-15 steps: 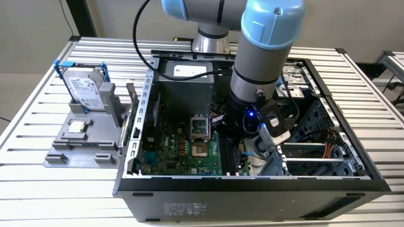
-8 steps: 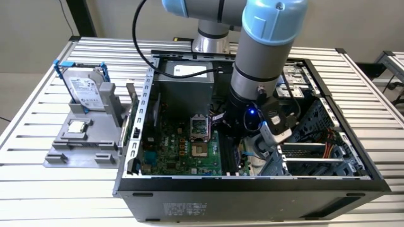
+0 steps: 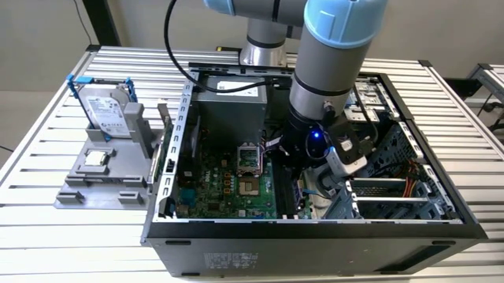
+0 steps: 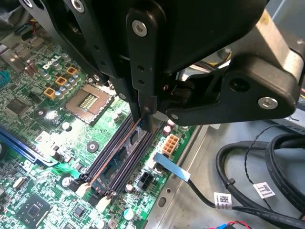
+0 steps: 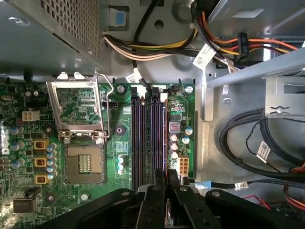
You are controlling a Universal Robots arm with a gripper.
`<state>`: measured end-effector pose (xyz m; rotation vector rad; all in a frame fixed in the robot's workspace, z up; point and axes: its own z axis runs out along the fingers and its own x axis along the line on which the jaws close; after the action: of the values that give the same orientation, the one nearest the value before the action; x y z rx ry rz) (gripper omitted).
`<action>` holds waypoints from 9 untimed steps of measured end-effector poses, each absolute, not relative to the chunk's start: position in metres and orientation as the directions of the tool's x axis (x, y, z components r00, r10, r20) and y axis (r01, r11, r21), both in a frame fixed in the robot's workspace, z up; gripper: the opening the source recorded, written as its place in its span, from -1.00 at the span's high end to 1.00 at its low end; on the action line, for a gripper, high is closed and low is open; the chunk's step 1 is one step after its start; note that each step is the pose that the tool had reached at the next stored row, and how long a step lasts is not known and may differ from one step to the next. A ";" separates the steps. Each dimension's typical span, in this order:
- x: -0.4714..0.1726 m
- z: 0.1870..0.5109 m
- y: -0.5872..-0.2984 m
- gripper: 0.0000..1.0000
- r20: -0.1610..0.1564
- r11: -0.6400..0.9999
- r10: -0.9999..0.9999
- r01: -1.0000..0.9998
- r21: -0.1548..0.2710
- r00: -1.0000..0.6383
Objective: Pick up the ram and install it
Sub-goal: 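Insert the ram into the slot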
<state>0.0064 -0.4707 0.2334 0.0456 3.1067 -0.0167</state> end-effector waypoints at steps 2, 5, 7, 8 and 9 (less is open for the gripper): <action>0.006 0.233 -0.471 1.00 -0.035 1.000 0.029 0.030 -0.010 -0.999; 0.006 0.231 -0.471 1.00 -0.034 1.000 0.029 0.030 -0.010 -0.999; 0.007 0.230 -0.470 1.00 -0.035 1.000 0.029 0.029 -0.010 -0.999; 0.006 0.230 -0.469 1.00 -0.035 1.000 0.029 0.030 -0.010 -0.999; 0.006 0.229 -0.468 1.00 -0.035 1.000 0.029 0.030 -0.010 -0.999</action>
<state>0.0065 -0.4685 0.2295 0.0457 3.1068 -0.0167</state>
